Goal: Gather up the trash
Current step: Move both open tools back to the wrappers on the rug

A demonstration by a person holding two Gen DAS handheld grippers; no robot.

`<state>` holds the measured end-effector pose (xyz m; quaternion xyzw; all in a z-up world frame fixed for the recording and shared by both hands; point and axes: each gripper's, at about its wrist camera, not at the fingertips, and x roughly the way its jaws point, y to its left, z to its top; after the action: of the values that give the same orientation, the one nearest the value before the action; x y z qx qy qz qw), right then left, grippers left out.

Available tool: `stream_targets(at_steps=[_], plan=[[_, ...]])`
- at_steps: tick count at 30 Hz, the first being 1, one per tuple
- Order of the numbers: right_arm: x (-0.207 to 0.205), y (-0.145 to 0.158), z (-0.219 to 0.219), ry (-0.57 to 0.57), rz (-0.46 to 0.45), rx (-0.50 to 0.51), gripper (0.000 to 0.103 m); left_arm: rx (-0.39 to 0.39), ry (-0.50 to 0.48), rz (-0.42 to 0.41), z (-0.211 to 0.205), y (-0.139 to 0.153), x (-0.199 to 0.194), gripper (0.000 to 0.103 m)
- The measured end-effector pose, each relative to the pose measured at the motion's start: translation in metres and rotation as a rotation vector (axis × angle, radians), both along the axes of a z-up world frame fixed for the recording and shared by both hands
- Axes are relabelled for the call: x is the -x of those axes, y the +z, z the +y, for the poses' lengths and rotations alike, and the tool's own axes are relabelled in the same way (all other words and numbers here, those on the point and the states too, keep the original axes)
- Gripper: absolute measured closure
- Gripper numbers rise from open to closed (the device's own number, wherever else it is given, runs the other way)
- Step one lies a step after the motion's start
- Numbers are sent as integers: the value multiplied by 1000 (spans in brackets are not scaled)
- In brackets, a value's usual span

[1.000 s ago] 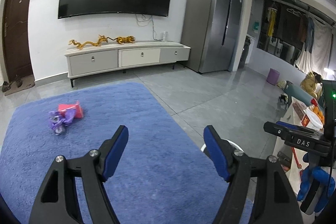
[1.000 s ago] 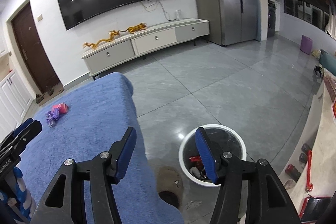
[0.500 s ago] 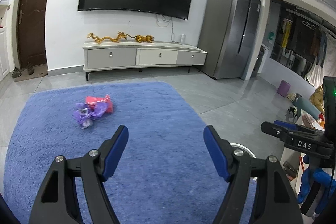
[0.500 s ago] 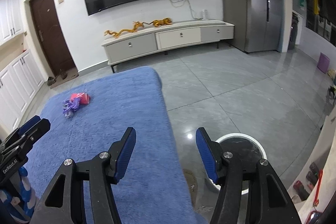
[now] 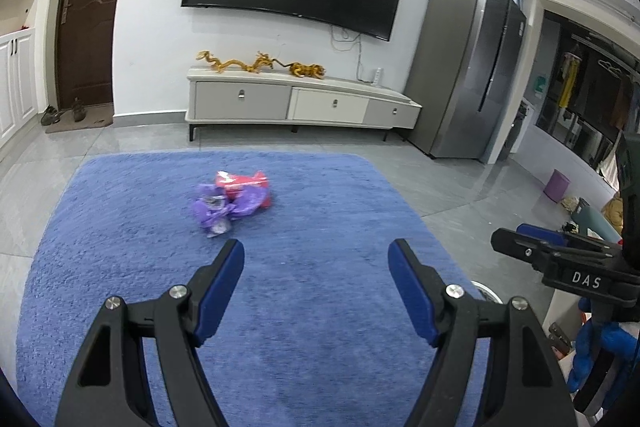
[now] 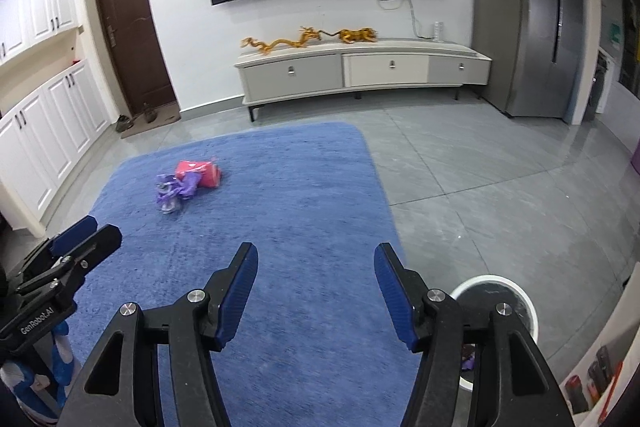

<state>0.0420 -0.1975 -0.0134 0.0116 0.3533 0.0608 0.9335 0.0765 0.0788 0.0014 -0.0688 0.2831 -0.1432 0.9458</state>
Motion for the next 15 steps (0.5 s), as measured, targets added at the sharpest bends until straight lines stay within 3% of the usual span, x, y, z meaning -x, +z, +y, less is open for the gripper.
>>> stream_targets(at_steps=[15], plan=[[-47,-16,42,109,28,-1,42,-10,113,96,64,-43,-36,29]])
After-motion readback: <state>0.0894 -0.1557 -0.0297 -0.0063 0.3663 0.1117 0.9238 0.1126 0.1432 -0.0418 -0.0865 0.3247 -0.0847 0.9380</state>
